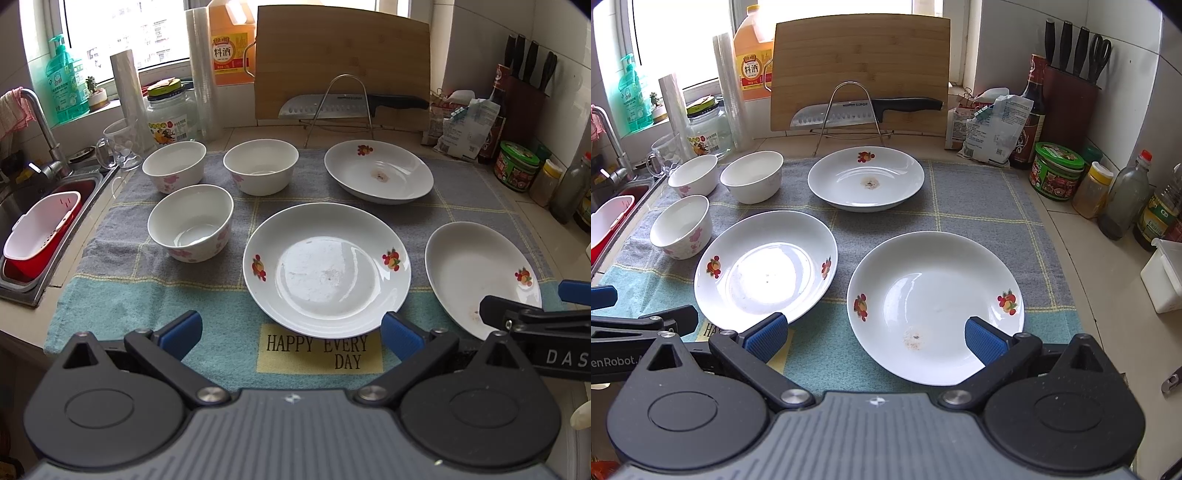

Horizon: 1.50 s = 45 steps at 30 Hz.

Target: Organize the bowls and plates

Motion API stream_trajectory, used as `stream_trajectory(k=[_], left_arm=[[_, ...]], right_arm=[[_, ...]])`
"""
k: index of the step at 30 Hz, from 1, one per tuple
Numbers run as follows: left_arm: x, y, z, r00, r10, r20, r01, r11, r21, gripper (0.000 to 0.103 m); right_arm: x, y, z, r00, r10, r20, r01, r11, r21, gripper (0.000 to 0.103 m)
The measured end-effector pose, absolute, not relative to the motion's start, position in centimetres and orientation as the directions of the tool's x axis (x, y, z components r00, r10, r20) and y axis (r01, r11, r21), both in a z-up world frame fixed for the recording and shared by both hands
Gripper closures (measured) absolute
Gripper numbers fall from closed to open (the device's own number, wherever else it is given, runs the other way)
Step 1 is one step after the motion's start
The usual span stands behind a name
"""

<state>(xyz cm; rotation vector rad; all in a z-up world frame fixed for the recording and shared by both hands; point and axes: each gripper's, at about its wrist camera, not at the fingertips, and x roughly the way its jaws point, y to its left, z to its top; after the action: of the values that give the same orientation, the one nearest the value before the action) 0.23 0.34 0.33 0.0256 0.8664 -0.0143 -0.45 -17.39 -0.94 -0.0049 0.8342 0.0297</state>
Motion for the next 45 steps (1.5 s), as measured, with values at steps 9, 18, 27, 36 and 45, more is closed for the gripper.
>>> stream_trajectory(k=[9,18,27,36,45], left_arm=[[0.4,0.1,0.4,0.648,0.0,-0.762,0.023,1.0,0.019,0.001],[0.1,-0.3,0.5,0.657,-0.006,-0.754,0.028,0.999,0.016,0.001],[-0.6,-0.7,0.6,0.674,-0.048,-0.737,0.057,0.998,-0.013,0.001],[-0.7,-1.0,0.2,0.7,-0.07,-0.711,0.066,0.997,-0.033,0.001],[-0.9,-0.6,0.4,0.751,-0.051,-0.658,0.022,0.998,-0.052,0.001]], right_arm=[[-0.4,-17.6,-0.9,0.675,0.027,-0.737,-0.029,1.0,0.01,0.0],[-0.9,-18.0,-0.9,0.689,0.045,-0.724,-0.049,0.999,0.016,0.0],[-1.9,-18.7,-0.8,0.732,0.1,-0.673,-0.122,0.992,0.015,0.0],[-3.0,-20.4,-0.8,0.777,0.163,-0.608,-0.199,0.98,0.008,0.0],[-3.0,-23.3,-4.3,0.746,0.13,-0.653,-0.197,0.98,-0.03,0.0]])
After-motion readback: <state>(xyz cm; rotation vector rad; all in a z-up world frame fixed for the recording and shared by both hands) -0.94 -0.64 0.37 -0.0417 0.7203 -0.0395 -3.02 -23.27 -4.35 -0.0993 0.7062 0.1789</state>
